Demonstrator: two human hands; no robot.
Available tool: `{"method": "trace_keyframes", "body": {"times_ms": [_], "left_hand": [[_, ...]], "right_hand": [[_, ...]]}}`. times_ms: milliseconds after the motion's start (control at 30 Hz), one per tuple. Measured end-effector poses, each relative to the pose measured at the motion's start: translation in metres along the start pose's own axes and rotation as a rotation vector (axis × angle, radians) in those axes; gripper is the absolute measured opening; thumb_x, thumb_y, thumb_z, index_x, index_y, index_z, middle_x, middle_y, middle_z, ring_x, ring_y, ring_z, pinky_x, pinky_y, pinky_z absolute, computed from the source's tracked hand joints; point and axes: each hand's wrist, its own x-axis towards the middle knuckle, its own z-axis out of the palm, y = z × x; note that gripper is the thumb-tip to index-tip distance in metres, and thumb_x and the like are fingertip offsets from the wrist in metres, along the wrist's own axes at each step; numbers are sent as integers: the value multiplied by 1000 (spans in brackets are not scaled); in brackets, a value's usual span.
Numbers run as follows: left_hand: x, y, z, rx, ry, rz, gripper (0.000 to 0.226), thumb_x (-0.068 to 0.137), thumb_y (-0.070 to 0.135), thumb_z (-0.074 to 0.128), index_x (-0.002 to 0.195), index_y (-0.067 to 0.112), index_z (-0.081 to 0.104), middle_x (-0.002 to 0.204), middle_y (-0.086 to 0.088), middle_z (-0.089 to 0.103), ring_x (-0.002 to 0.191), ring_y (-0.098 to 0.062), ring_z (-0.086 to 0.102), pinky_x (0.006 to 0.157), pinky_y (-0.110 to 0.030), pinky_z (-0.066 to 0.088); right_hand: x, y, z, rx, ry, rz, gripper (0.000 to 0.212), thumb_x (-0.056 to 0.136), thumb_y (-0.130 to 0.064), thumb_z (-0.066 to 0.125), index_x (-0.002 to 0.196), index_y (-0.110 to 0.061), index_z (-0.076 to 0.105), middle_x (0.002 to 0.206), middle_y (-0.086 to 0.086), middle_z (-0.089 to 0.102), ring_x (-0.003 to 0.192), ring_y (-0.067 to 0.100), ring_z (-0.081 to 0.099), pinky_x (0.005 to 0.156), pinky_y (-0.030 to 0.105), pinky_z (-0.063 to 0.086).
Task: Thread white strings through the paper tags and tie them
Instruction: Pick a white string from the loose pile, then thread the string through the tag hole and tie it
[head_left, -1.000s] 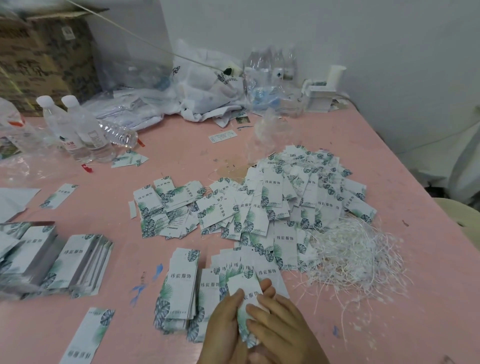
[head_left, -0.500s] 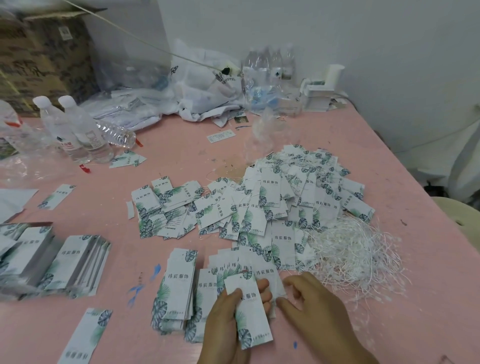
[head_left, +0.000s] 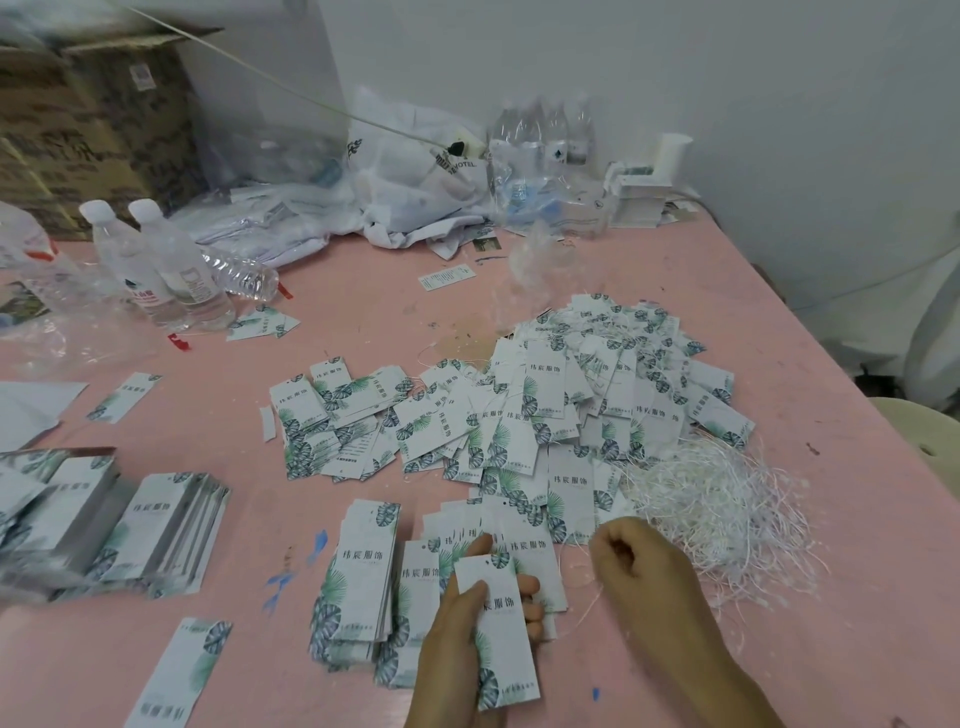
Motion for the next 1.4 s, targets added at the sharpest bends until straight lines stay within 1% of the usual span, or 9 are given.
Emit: {"method": "trace_keyframes", "body": {"times_ms": [167, 400, 600, 733, 800, 867, 1033, 1200, 1400], "left_hand": [[-3, -1, -2, 31, 15, 23, 49, 80, 10, 47, 128, 8, 53, 83, -34, 61, 53, -31, 57, 45, -35, 50], [-8, -1, -3, -3, -17, 70, 49, 79, 11, 48, 128, 7, 53, 85, -34, 60, 53, -31, 56, 46, -34, 50], [-11, 3, 2, 10, -34, 56, 57, 71, 5, 61, 127, 12, 55, 86, -36, 62, 55, -32, 58, 48, -37, 51], [-4, 0, 1, 27, -24, 34, 44, 69, 9, 60, 113, 14, 58, 78, -30, 61, 54, -31, 57, 47, -36, 50], [-3, -2, -1, 47, -42, 33, 35, 65, 5, 61, 99, 15, 60, 76, -27, 60, 53, -30, 55, 47, -36, 49], [-3, -2, -1, 62, -68, 30, 36, 56, 1, 67, 89, 14, 59, 74, -23, 59, 53, -28, 54, 48, -35, 49], [1, 2, 3, 246, -39, 42, 25, 71, 11, 72, 88, 6, 54, 67, -22, 59, 49, -27, 56, 46, -32, 49], [3, 1, -2, 384, 22, 86, 17, 74, 13, 79, 80, 7, 64, 72, -21, 70, 57, -23, 67, 48, -27, 54], [3, 3, -4, 424, 57, 139, 24, 74, 15, 80, 80, 7, 58, 64, -19, 63, 50, -23, 60, 47, -31, 52]], "right_hand": [[-2, -7, 13, -356, -233, 10, 8, 85, -40, 58, 86, -38, 50, 87, -15, 52, 73, -3, 50, 61, 13, 36], [-1, -6, 20, -443, -189, -33, 15, 91, -32, 50, 78, -29, 57, 79, -11, 58, 72, 2, 53, 56, 15, 34], [-1, -3, 9, -93, -74, -6, 22, 94, -24, 54, 73, -31, 51, 73, -7, 56, 60, 4, 48, 59, 24, 43], [3, -23, -11, 215, 70, -130, 17, 94, -21, 56, 79, -30, 56, 85, -11, 60, 79, 5, 57, 70, 16, 47], [5, -36, -14, 386, 54, -129, 15, 95, -21, 56, 84, -30, 60, 86, -10, 65, 80, 2, 61, 71, 9, 46], [4, -44, -10, 496, -44, -108, 17, 95, -21, 56, 82, -29, 62, 77, -6, 66, 71, 5, 61, 67, 14, 48], [-12, -46, 18, 486, -258, -58, 18, 95, -18, 57, 79, -24, 59, 59, -7, 57, 52, 6, 50, 50, 22, 44], [-24, -40, 30, 217, -267, -107, 10, 91, -25, 58, 84, -32, 58, 68, -4, 62, 56, 8, 52, 59, 35, 49], [-24, -32, 26, 244, -285, -53, 16, 91, -20, 63, 85, -34, 62, 72, -10, 67, 60, -1, 56, 58, 16, 45]]}}
